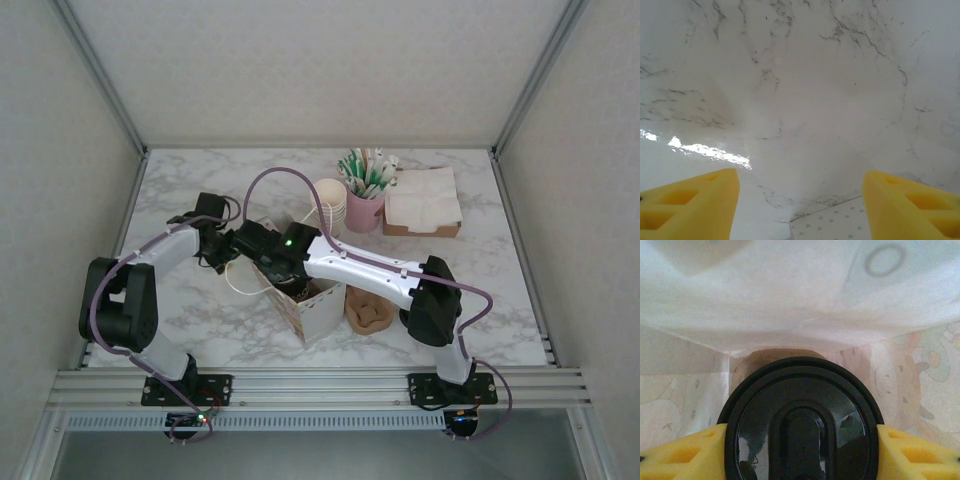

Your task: Pack the takeout coffee

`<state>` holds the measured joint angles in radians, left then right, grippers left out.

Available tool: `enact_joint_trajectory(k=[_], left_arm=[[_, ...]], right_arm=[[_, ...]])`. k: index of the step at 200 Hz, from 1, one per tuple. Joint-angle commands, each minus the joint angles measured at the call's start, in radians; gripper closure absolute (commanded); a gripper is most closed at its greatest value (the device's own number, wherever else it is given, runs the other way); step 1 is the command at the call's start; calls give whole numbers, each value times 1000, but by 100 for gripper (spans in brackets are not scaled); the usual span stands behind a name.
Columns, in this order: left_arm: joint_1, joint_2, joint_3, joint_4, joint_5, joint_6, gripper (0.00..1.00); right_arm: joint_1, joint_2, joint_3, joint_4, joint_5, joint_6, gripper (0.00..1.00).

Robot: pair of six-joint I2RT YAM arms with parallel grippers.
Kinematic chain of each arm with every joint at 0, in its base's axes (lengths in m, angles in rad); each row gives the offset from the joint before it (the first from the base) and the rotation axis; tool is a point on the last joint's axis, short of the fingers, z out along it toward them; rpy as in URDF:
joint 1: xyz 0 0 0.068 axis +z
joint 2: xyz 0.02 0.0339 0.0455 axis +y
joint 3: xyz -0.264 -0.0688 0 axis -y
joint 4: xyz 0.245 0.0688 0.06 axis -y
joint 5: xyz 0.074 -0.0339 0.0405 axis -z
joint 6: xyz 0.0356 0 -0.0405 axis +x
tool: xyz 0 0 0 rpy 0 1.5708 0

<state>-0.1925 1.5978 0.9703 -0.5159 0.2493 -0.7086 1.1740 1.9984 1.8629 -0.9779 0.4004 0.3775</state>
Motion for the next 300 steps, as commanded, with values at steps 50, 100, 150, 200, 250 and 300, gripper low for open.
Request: enact_joint_trajectory(k=[50, 100, 150, 200, 250, 300], left_arm=[[3, -30, -1, -18, -18, -9, 34], [2, -49, 1, -29, -23, -10, 34], [3, -49, 2, -29, -34, -12, 34], [3, -54, 4, -38, -41, -15, 34], [4, -53, 5, -41, -45, -15, 33], [4, -55, 5, -41, -45, -13, 33]], right_arm=[[-5, -26, -52, -119, -47, 54, 47], [2, -61, 9, -124, -14, 48, 47], [24, -104, -18, -119, 17, 41, 47], [25, -132, -63, -118, 38, 74, 47], [23, -106, -105, -102, 12, 102, 48], [24, -55, -154, -77, -21, 107, 49]])
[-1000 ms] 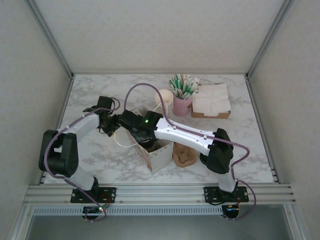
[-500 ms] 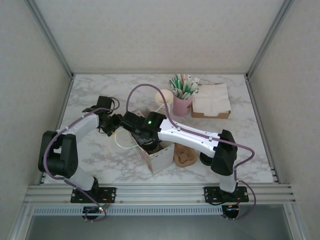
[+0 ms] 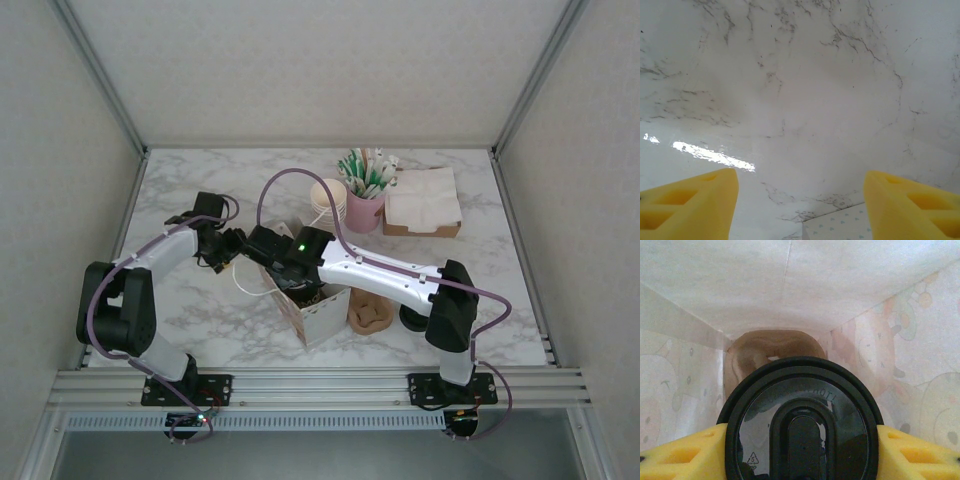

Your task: Pack the takeout coffee

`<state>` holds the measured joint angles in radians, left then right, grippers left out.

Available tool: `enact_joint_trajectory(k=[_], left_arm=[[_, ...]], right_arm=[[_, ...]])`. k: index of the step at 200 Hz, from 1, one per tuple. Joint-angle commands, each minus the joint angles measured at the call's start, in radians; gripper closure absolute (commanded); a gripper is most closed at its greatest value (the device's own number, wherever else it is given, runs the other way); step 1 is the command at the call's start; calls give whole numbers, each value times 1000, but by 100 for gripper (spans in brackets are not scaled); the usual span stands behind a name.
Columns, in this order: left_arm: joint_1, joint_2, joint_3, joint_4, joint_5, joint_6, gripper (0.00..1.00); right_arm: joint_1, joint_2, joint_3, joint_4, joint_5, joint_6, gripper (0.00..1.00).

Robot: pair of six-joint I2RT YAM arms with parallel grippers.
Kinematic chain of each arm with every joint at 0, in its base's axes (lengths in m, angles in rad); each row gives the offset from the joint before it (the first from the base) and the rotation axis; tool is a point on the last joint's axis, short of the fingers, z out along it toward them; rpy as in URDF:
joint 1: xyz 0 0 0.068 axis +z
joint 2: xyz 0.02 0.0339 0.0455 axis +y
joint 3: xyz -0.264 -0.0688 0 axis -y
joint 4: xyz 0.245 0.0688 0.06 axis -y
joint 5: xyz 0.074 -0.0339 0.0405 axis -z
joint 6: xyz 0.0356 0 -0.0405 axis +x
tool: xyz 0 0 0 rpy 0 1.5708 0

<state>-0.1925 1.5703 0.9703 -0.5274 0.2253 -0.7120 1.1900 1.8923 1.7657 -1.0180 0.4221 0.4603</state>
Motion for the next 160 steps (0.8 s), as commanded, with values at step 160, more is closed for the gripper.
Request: enact_joint_trajectory(k=[160], left_arm=[[2, -124, 90, -141, -64, 36, 31]], right_arm=[[26, 11, 124, -157, 6, 3, 49]])
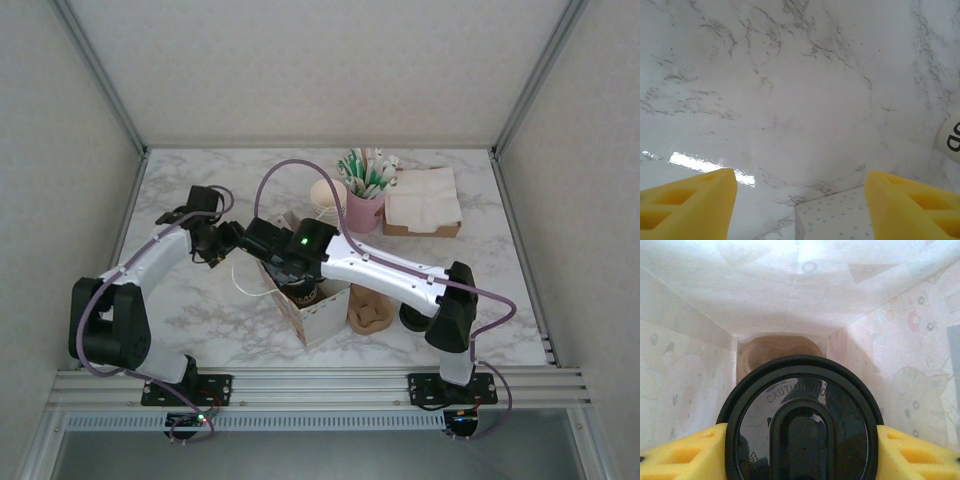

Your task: Pack the takeout coffee

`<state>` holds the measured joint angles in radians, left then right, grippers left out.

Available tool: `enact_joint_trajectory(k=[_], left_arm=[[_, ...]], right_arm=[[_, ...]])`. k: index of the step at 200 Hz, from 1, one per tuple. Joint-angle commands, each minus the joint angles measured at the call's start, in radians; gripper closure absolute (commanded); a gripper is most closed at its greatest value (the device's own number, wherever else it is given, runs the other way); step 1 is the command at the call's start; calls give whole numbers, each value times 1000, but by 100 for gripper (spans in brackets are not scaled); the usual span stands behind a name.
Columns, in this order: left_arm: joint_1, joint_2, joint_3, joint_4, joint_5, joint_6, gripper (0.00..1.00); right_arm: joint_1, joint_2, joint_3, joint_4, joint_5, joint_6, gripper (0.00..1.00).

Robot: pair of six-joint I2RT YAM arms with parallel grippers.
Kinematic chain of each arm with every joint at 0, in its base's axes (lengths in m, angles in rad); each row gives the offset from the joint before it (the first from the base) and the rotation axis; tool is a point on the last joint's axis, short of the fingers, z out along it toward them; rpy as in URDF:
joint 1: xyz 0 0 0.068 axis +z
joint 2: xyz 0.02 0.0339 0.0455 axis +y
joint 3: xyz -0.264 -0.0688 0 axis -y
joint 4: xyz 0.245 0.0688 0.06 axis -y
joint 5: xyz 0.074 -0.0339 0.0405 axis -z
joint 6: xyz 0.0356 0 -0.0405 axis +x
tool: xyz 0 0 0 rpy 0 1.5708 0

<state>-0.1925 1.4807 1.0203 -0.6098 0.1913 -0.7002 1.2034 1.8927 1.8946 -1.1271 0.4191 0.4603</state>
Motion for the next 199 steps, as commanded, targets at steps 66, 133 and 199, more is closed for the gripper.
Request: enact_joint_trajectory(k=[66, 133, 199], left_arm=[[2, -134, 134, -152, -50, 56, 27], [4, -226, 197, -198, -34, 64, 24], [3, -244, 169, -197, -26, 55, 24]], right_arm=[[7, 76, -104, 8, -28, 19, 49], [3, 74, -126, 15, -34, 35, 50], [4, 30, -9, -2, 122, 6, 50]])
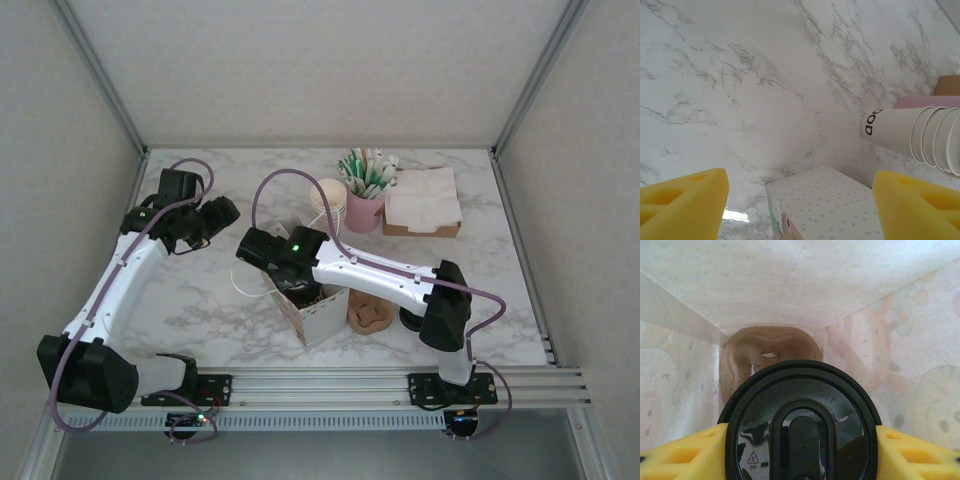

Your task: Pack the takeout coffee

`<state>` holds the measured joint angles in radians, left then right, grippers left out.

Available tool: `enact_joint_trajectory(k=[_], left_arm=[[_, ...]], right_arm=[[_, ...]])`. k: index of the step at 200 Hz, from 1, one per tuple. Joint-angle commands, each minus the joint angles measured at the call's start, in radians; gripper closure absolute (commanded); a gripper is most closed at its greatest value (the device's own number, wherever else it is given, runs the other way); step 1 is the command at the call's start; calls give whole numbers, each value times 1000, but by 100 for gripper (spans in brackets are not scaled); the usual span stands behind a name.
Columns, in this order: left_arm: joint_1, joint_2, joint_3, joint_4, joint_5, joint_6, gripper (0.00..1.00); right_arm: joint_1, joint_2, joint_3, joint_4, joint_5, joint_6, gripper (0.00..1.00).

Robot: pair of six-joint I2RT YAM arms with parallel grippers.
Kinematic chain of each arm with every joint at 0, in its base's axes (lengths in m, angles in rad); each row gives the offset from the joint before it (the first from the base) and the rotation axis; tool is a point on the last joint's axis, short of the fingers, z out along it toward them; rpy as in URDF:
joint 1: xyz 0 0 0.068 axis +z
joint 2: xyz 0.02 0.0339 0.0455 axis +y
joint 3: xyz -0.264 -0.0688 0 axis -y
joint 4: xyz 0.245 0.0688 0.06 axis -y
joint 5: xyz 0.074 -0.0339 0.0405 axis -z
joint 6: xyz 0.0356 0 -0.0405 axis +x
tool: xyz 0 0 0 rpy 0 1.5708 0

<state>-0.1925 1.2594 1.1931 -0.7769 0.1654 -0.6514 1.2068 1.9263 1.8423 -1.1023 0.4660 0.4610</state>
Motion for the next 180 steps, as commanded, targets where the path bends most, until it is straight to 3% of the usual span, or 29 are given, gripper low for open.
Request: enact_joint_trajectory(k=[1, 67, 113, 150, 180], left_arm=[[3, -23, -4, -29, 0, 6, 24], [2, -44, -26, -21, 10, -4, 24], [2, -49, -23, -23, 16, -4, 24], [4, -55, -23, -23, 13, -5, 24], [3, -57, -21, -27, 14, -7, 24]], right_arm=[[0, -4, 44, -25, 78, 5, 50], [-3, 46, 19, 34, 92, -10, 52], [-12, 54, -70, 58, 21, 20, 53], [-7, 48, -148, 25, -43, 85, 53], [-3, 50, -169, -33, -19, 123, 53]])
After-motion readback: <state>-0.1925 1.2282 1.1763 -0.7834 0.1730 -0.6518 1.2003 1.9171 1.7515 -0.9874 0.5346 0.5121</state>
